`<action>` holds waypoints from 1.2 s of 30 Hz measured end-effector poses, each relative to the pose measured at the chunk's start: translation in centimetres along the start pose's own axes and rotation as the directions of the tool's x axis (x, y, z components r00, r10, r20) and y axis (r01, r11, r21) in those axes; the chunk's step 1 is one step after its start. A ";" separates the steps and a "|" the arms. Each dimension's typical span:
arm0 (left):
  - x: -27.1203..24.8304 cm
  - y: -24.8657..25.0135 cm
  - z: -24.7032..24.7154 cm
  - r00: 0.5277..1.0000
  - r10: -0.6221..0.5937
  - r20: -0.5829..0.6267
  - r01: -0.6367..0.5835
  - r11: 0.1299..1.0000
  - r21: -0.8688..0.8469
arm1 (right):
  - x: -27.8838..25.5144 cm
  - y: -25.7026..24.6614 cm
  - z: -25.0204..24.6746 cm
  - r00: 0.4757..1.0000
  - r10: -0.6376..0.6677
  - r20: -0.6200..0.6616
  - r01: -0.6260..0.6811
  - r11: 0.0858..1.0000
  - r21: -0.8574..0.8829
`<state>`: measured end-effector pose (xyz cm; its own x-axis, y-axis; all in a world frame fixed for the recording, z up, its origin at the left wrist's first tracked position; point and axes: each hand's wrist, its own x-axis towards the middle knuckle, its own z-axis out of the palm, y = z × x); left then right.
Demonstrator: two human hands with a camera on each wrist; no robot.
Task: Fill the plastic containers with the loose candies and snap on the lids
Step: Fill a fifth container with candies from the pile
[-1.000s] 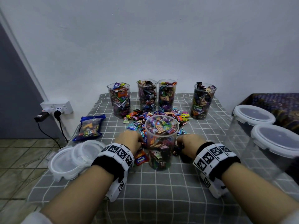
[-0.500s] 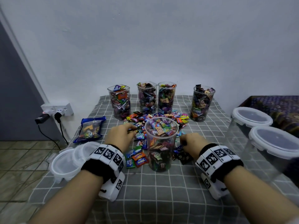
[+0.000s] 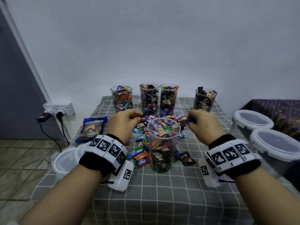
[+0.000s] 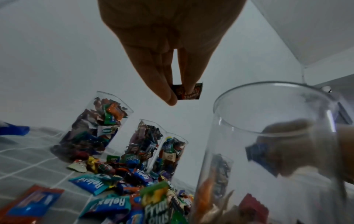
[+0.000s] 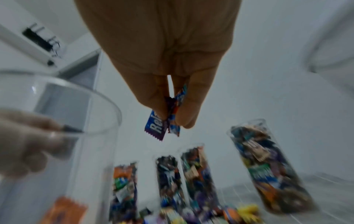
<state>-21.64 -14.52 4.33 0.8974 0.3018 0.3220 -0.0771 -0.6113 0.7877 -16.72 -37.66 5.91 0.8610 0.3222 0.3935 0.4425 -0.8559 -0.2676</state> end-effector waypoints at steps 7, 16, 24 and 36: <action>-0.4 1.3 0.1 0.998 0.059 -0.022 -0.061 0.993 -0.103 | 0.2 -3.6 -1.9 0.982 -0.131 -0.134 0.154 0.972 0.179; -0.7 2.9 0.5 0.987 0.158 0.037 -0.153 0.980 -0.124 | -0.7 -5.1 -0.8 0.983 -0.181 -0.009 0.177 0.949 0.260; -1.5 4.0 0.6 0.956 0.283 0.075 -0.289 0.954 0.083 | -2.8 -3.7 0.3 0.993 -0.073 -0.093 0.107 0.892 0.439; -2.1 5.1 1.2 0.882 0.381 0.276 -0.469 0.761 0.449 | -3.6 -1.8 4.4 0.952 -0.072 0.296 -0.194 0.605 0.772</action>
<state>-23.40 -19.18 6.99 0.8822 -0.1688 0.4397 -0.2846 -0.9348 0.2122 -19.50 -35.51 1.07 0.8623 0.4883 0.1339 0.2944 -0.2684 -0.9172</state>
